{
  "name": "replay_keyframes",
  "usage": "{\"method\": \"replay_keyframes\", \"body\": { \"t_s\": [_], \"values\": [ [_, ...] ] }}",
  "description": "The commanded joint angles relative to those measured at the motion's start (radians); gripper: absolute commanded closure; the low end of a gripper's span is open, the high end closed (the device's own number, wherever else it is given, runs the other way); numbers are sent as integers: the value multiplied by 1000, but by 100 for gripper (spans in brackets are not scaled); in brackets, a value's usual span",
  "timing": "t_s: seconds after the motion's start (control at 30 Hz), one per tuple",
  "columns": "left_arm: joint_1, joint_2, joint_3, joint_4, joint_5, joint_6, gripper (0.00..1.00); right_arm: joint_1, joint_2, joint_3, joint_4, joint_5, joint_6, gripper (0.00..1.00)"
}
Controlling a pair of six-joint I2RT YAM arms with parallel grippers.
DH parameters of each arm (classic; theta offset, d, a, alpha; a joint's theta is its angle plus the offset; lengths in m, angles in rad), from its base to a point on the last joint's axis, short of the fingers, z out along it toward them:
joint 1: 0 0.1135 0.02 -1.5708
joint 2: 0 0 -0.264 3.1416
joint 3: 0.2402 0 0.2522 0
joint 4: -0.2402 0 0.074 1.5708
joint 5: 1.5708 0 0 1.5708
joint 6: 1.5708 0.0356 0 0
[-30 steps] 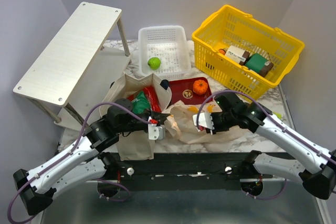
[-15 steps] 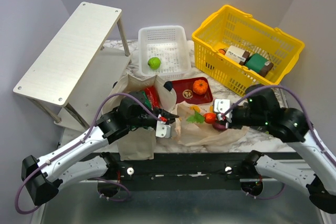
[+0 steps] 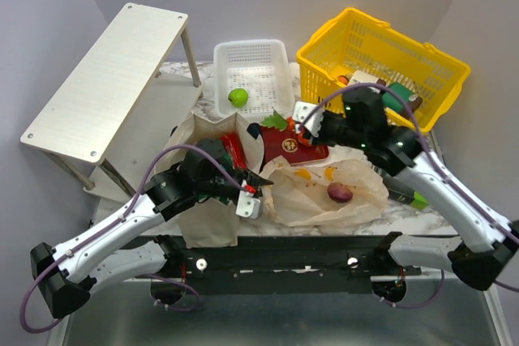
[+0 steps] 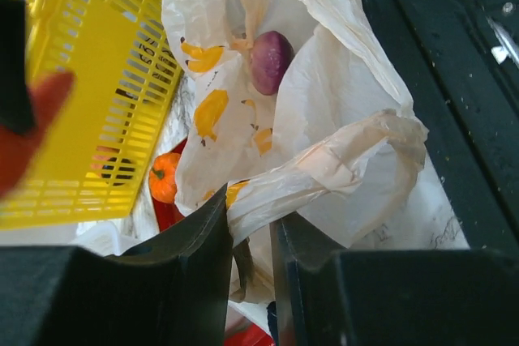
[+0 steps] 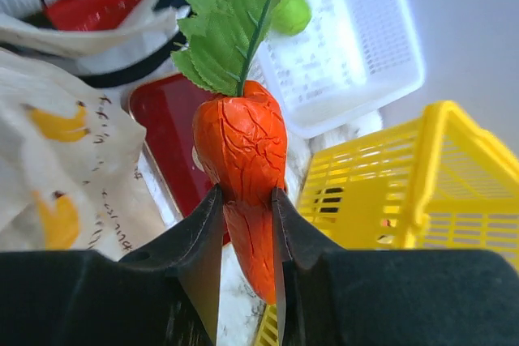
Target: Untie the knot of the grocery bags and take out the mixed food
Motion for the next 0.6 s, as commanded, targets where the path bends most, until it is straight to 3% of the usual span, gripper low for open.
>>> {"method": "replay_keyframes", "body": {
  "t_s": [0.0, 0.17, 0.33, 0.43, 0.47, 0.57],
  "values": [
    [4, -68, -23, -138, -16, 167, 65, -14, 108, -166, 165, 12, -51, 100],
    [17, -144, -96, -138, -50, 152, 60, -5, -16, -386, 35, -153, 27, 100],
    [71, -188, -147, -77, -7, 141, 54, 32, -134, -388, -75, -163, 102, 100],
    [73, -172, -164, -18, -7, 114, 53, 24, -55, -307, -42, -23, -26, 100],
    [73, -168, -170, -5, -1, 105, 53, 20, -27, -291, -31, 4, -136, 100],
    [74, -148, -175, 40, 10, 71, 53, -25, 67, -257, 41, 8, -282, 100]
  ]
}}
